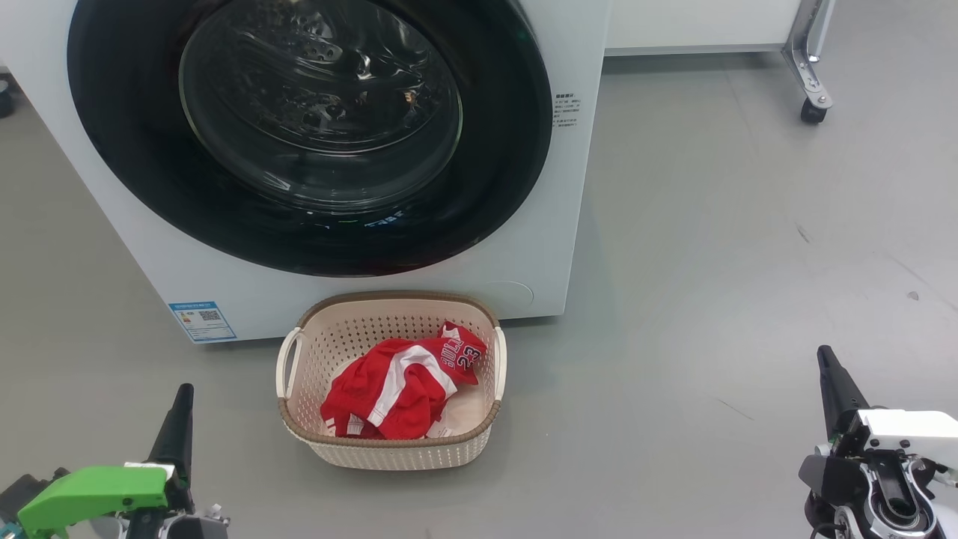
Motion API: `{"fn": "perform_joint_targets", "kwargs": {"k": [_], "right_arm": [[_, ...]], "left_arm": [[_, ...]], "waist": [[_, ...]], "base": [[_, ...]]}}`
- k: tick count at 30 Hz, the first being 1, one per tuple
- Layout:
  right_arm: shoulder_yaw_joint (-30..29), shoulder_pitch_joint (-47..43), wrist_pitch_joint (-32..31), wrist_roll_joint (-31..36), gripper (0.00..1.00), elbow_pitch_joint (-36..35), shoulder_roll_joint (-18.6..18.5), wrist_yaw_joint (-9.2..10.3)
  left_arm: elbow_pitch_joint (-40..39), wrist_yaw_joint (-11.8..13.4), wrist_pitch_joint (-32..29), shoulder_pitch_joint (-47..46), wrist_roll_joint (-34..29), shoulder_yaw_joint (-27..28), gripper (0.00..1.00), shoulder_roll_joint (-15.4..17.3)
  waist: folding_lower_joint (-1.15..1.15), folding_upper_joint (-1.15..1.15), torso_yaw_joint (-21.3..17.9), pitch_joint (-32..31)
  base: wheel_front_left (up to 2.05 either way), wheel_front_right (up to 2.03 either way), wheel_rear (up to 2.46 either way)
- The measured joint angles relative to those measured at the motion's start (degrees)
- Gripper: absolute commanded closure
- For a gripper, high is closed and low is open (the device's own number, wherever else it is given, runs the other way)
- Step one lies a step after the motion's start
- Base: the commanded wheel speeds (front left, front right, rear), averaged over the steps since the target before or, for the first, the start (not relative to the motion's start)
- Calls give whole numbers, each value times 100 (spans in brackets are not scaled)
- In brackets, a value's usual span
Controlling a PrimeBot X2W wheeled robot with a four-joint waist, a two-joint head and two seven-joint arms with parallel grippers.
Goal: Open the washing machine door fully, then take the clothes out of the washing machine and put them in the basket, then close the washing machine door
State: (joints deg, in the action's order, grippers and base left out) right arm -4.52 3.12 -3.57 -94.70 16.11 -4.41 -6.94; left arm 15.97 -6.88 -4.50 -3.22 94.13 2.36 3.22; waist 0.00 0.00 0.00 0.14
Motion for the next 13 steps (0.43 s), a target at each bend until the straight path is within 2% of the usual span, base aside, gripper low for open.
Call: {"fn": "perform_joint_targets", "kwargs": {"k": [13], "right_arm": [[-3, 1, -1, 0, 100, 2, 3, 0]], "left_arm": [[-4, 0, 0, 0, 0, 4, 100, -1]], "waist": [[0, 0, 0, 0]], "base": [[0, 0, 0]]}}
